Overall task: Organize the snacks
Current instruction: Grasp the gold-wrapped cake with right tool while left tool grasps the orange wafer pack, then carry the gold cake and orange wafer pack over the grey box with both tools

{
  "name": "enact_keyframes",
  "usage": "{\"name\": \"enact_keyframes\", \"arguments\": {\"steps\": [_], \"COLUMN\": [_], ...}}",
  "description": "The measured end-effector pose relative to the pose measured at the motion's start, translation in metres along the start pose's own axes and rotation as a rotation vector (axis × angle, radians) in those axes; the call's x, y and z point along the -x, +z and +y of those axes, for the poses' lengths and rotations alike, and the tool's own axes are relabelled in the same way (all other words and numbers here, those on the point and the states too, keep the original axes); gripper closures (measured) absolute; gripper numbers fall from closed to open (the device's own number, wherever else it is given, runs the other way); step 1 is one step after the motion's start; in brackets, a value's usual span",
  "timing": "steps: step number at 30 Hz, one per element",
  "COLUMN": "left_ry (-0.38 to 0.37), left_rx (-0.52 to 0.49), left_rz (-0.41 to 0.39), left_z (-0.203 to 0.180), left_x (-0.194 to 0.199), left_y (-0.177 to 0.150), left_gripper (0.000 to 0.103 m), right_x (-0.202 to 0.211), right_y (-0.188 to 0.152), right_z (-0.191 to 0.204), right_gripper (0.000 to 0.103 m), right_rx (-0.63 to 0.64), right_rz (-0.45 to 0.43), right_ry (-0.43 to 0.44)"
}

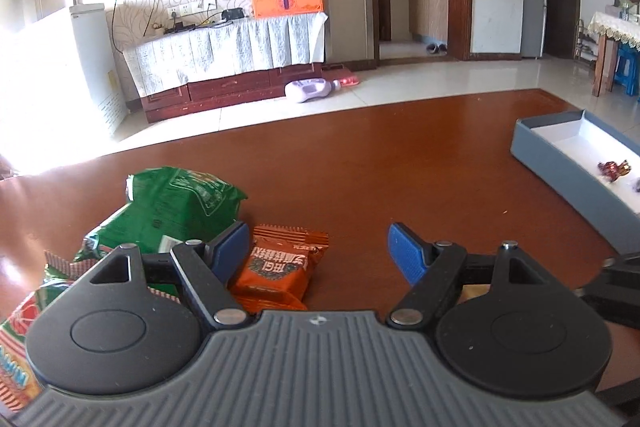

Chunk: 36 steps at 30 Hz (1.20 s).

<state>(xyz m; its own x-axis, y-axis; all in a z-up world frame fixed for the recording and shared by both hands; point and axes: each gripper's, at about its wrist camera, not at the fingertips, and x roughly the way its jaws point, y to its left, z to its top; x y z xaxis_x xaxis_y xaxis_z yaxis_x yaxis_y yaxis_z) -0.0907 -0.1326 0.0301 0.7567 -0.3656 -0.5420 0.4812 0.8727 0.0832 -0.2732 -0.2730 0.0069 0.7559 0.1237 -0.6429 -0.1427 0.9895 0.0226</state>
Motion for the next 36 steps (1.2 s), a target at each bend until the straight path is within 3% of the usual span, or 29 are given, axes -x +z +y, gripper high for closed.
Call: {"name": "enact_keyframes", "arguments": {"steps": [6, 7, 13, 15, 17, 23, 36], "left_ry": [0.012, 0.022, 0.009, 0.003, -0.017, -0.021, -0.012], "left_rx": [0.025, 0.018, 0.036, 0.043, 0.063, 0.059, -0.011], "left_rz": [0.077, 0.078, 0.111, 0.119, 0.112, 0.101, 0.039], "left_z": [0.008, 0.009, 0.020, 0.023, 0.028, 0.027, -0.001], "left_x": [-0.028, -0.031, -0.044, -0.045, -0.046, -0.041, -0.019], "left_y": [-0.005, -0.005, -0.006, -0.007, -0.007, -0.011, -0.009], "left_gripper": [0.021, 0.017, 0.018, 0.024, 0.047, 0.050, 0.050], "right_x": [0.005, 0.005, 0.005, 0.005, 0.003, 0.006, 0.026], "right_y": [-0.003, -0.003, -0.003, -0.003, -0.002, -0.006, -0.005], "right_z": [-0.006, -0.006, -0.006, -0.007, -0.007, -0.005, -0.007], "right_gripper": [0.054, 0.054, 0.054, 0.054, 0.054, 0.054, 0.055], "right_rx": [-0.013, -0.014, -0.016, -0.014, -0.012, 0.000, -0.034], "right_rz": [0.005, 0.006, 0.006, 0.004, 0.003, -0.004, -0.116], "right_ry": [-0.005, -0.005, -0.006, -0.007, -0.009, -0.013, -0.046]}}
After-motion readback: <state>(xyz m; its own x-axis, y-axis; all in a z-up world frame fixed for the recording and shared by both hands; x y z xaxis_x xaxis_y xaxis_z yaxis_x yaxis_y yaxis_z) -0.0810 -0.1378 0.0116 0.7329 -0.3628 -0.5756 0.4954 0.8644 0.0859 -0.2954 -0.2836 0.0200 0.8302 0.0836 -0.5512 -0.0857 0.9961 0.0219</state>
